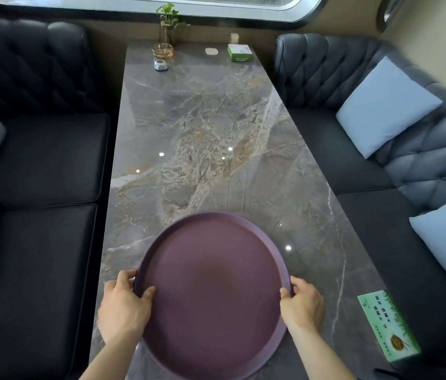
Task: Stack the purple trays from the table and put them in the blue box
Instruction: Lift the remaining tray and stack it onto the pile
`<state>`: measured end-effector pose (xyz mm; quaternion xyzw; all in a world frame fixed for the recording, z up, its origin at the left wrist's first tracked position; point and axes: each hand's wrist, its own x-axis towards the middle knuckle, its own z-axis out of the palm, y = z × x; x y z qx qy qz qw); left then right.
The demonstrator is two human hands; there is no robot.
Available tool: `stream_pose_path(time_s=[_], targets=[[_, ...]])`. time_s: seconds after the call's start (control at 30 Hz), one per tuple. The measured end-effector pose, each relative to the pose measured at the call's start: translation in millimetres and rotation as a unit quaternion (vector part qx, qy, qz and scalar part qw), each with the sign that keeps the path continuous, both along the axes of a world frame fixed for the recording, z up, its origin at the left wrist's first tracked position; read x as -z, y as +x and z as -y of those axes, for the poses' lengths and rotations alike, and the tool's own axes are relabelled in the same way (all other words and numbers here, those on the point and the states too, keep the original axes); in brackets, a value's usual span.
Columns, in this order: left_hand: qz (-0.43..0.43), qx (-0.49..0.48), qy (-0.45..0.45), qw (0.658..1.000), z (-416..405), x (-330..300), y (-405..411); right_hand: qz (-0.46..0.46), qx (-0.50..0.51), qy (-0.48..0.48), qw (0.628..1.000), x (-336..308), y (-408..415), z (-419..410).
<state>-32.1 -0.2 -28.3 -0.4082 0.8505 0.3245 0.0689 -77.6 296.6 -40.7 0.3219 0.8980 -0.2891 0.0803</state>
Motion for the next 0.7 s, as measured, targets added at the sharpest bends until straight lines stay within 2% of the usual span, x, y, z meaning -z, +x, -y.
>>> stream_pose_path(time_s=[0.23,0.43,0.53,0.63,0.7], targets=[[0.016,-0.018,0.007,1.0,-8.5,8.3,-4.2,0.026,0.032,-0.001,0.999,5.9,-9.0,-6.7],[-0.009,-0.04,0.015,0.999,-5.8,15.7,-34.1,-0.003,0.023,-0.022,0.999,7.3,-42.7,2.2],[-0.022,-0.037,0.022,0.999,-7.4,17.8,-59.8,-0.013,-0.018,-0.086,0.996,3.9,-70.8,7.8],[-0.006,0.017,0.022,1.0,-6.2,17.9,-73.4,-0.022,-0.075,-0.156,0.985,-5.0,-84.2,14.0],[0.005,0.084,-0.033,0.996,-11.6,15.8,-71.1,-0.028,-0.148,-0.123,0.981,-4.3,-78.2,18.4]])
